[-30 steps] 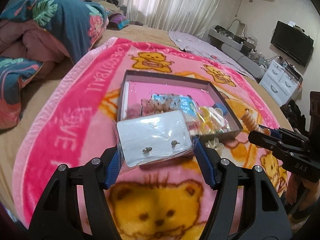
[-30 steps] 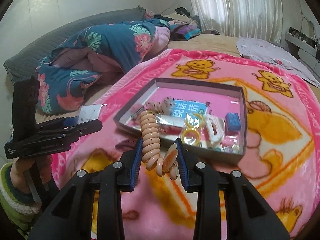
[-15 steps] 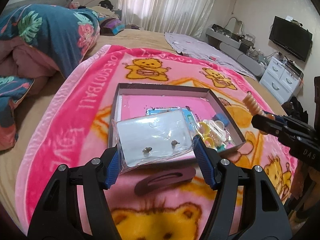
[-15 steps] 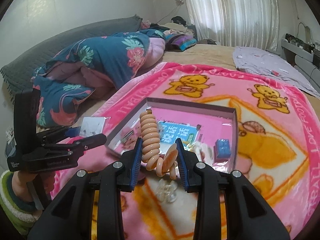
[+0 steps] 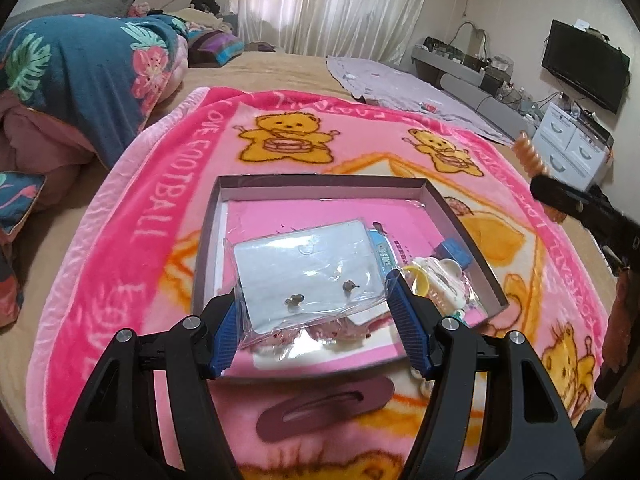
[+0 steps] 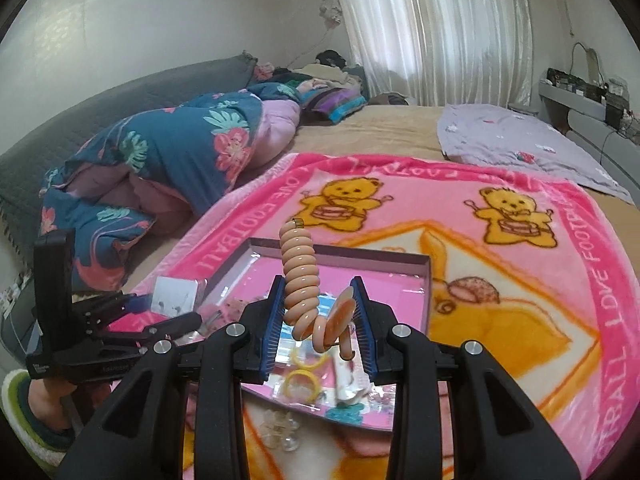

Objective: Organize jewelry
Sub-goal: 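Carry the earring card and hair tie into the grey box and release both, then withdraw both tools from the box toward the last two clips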

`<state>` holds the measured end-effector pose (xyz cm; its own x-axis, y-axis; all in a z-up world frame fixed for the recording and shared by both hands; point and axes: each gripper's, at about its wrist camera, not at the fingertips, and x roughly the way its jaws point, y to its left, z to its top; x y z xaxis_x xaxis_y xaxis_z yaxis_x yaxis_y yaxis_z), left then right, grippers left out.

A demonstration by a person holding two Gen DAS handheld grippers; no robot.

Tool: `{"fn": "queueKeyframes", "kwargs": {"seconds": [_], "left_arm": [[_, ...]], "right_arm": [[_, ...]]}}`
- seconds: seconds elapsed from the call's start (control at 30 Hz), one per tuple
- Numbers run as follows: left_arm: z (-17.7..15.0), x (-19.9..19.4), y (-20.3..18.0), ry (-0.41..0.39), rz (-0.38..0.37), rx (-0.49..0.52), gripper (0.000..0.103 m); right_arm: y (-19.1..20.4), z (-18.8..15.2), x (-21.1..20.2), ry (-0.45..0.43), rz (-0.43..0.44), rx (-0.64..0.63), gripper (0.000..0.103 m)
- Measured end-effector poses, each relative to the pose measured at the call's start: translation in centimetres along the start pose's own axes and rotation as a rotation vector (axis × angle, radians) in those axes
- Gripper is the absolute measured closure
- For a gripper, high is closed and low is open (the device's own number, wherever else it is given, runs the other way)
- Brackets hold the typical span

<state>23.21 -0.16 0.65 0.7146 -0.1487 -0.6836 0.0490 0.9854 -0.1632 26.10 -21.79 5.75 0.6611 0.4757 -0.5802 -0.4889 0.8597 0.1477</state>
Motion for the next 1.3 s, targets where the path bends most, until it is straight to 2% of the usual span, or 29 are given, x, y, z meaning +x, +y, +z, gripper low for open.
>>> {"fn": "queueKeyframes", "kwargs": {"seconds": [0.3, 0.6, 0.9, 1.13, 1.2, 1.27, 1.3], "left_arm": [[0.5, 3.8, -0.4, 0.051, 0.030, 0.006, 0.045], [-0.5, 5.9, 0.5, 0.102, 0.055, -0.005, 0.044], [-1.1, 5.8, 1.7, 0.112, 0.069, -0.033, 0.038], [-1.3, 5.1, 2.0, 0.111, 0.064, -0.042, 0.035], [-1.3, 4.9, 1.9, 0.107, 0.065, -0.039, 0.035], [-1.2, 4.5, 1.8, 0.103, 0.061, -0.041, 0.035], [-1.2, 4.3, 1.8, 0.102, 0.061, -0.040, 0.035]], "right_arm": [[-1.3, -2.5, 4.0, 0.103, -0.068, -0.010, 0.072], [0.2, -3.9, 6.9, 0.177, -0.047, -0.059, 0.072], [0.8, -4.7, 8.1, 0.203, -0.051, -0.070, 0.071], [0.7, -4.9, 8.1, 0.206, -0.060, -0.061, 0.059], [0.8, -4.9, 7.8, 0.203, -0.062, -0.058, 0.053], [0.9, -4.8, 7.3, 0.187, -0.068, -0.054, 0.041], [0.9, -4.7, 6.9, 0.178, -0.067, -0.057, 0.040]]}}
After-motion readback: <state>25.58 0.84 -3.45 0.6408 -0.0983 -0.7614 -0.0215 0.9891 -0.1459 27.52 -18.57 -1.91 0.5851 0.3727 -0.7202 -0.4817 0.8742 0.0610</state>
